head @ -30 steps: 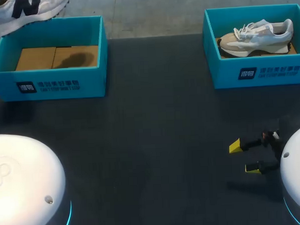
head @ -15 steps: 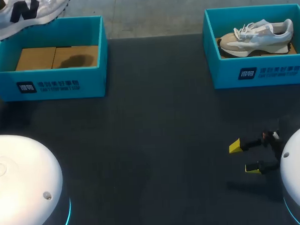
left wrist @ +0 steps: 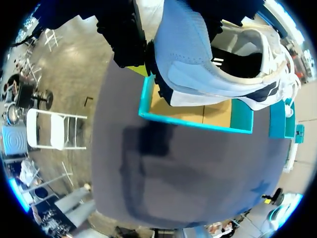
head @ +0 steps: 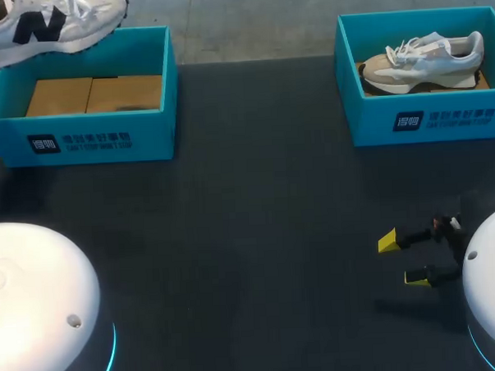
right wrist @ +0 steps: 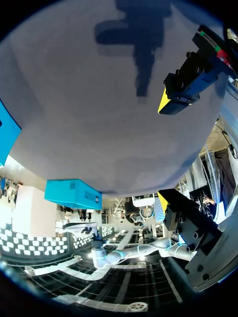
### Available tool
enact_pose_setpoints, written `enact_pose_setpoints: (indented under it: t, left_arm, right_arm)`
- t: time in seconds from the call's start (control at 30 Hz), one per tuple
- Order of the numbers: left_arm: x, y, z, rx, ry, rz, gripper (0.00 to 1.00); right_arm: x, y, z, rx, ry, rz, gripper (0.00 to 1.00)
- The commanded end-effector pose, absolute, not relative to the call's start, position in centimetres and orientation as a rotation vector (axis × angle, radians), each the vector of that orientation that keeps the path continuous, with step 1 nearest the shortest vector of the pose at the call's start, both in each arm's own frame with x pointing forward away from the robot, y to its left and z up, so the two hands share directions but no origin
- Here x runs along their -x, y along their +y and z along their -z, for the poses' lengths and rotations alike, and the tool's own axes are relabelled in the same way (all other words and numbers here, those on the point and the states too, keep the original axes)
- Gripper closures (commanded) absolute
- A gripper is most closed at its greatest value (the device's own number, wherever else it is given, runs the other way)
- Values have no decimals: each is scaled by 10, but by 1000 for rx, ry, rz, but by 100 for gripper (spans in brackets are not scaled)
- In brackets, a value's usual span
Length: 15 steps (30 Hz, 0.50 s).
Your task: Take the shoe out of the shoebox, open the shoe tongue, remove and reinsert the insole, then place the shoe into the shoebox
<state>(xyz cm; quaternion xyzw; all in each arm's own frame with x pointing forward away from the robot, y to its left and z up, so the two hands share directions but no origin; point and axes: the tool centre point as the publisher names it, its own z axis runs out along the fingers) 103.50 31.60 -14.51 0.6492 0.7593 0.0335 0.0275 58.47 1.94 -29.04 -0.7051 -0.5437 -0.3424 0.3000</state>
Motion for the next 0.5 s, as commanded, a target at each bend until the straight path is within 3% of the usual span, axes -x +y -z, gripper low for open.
enact_pose_setpoints:
  t: [0.03,0.5]
  left_arm:
    - [-1033,319,149,-2021,2296,-143,100]
    - [-1066,317,170,-2113,2223,-192,100]
  right_arm:
    - [-581,19,288,1876,-1443,912,0]
    - [-581,19,288,1876,-1443,912,0]
